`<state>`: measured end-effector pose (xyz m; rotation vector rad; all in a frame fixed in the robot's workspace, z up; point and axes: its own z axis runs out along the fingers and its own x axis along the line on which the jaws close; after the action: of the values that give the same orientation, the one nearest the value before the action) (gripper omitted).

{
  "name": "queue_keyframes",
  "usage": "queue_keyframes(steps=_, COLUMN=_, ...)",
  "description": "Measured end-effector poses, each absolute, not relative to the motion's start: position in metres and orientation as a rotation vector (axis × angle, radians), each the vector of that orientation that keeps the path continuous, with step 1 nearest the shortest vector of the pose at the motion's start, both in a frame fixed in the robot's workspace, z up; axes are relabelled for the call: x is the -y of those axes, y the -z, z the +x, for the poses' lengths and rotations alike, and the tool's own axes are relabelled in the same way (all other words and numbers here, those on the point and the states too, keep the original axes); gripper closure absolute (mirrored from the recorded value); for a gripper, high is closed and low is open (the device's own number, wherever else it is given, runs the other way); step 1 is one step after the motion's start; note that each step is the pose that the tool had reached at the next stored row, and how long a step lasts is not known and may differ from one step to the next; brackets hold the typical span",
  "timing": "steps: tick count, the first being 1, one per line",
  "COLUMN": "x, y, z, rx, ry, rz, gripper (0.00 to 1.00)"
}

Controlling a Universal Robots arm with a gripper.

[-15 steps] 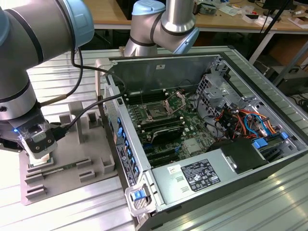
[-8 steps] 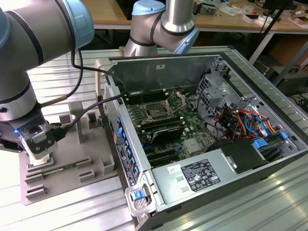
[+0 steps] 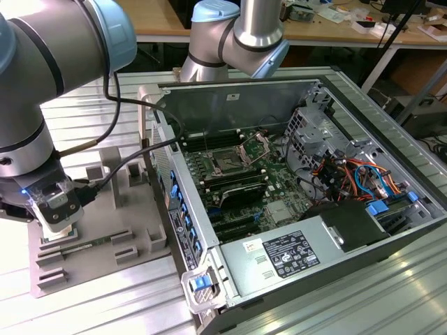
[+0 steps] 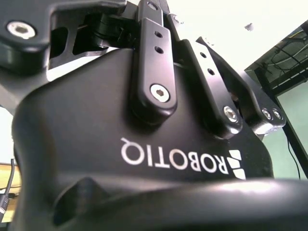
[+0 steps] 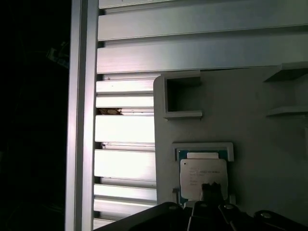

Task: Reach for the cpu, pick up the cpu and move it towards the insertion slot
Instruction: 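Reach for the cpu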

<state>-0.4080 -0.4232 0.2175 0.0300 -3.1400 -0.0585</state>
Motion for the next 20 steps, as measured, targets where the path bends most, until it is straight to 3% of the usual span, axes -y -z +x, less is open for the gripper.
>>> queue_keyframes(steps=9, x=0.4232, y=-0.2149, z=-0.408, rx=3.14, ry=0.059, rz=0.03, gripper=0.89)
queue_keyframes(steps=11, x=0.4232, y=-0.2148, z=-0.408, rx=3.14, ry=0.058, rz=0.03, gripper=0.83)
queue_keyframes(steps=13, x=0.4232, y=-0.2146, z=-0.408, rx=3.14, ry=0.058, rz=0.03, gripper=0.83)
queue_keyframes(steps=16, x=0.4232, y=-0.2143, z=-0.408, rx=3.14, ry=0.059, rz=0.03, gripper=0.58)
queue_keyframes(steps=17, x=0.4232, y=-0.2142, z=-0.408, rx=3.14, ry=0.059, rz=0.03, gripper=0.58)
queue_keyframes(steps=19, x=0.4232, y=-0.214, z=-0.408, rx=3.14, ry=0.059, rz=0.03, gripper=0.46)
queue_keyframes(steps=20, x=0.4232, y=-0.2139, z=-0.408, rx=3.14, ry=0.059, rz=0.03, gripper=0.46)
